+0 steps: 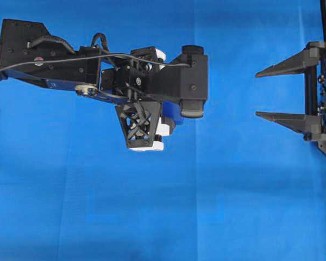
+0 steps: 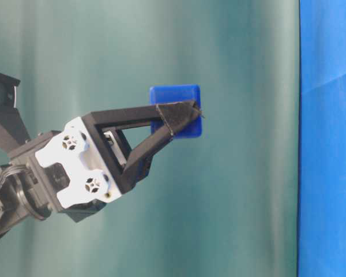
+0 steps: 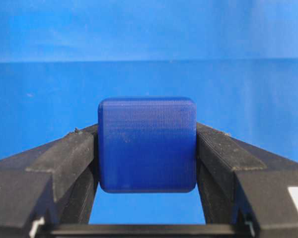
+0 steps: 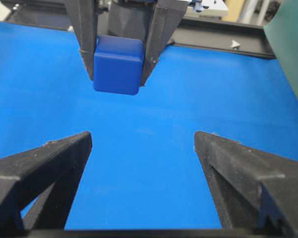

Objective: Handover the blue block to the right arm after grasping it with the left arm, then place it in the designated position.
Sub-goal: 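Lift the blue cube with the left gripper and raise it upright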

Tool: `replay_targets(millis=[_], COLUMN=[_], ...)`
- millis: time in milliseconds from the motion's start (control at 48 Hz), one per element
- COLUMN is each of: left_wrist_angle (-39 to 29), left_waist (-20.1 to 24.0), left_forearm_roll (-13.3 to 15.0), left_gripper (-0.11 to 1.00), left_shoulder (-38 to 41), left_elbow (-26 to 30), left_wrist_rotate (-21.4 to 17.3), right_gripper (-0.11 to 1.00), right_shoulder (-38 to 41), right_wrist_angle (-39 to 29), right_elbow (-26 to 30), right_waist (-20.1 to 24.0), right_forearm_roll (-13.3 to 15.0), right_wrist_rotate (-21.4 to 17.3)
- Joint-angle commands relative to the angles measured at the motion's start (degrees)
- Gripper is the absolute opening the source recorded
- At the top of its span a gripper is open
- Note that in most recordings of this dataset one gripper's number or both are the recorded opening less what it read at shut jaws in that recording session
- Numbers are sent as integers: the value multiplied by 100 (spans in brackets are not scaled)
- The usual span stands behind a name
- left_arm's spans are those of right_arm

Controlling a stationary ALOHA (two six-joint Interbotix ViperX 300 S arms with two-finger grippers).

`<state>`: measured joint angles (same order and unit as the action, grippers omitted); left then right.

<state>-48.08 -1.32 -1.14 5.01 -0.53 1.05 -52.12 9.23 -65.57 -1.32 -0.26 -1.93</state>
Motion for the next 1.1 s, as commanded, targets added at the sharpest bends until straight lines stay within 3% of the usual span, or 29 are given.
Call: replay_targets(millis=[0, 395, 666, 1082], left_wrist_angle=[44, 202, 1433, 4122], left_waist=[9, 0, -26, -105], left_forearm_roll=[-18, -18, -18, 0], left_gripper=[49, 49, 49, 49], left_shoulder=[-211, -404, -1160, -2602], left_elbow=[105, -141, -1169, -3173], left_wrist_rotate=[-9, 18, 88, 62], right_gripper=[97, 97, 97, 98], right_shoulder=[26, 26, 26, 88], right_wrist_angle=[18, 18, 18, 35], right_elbow=[167, 176, 202, 299], right_waist=[-9, -9, -18, -18], right_forearm_roll=[-9, 0, 0, -9], right_wrist_rotate=[0, 0, 0, 0])
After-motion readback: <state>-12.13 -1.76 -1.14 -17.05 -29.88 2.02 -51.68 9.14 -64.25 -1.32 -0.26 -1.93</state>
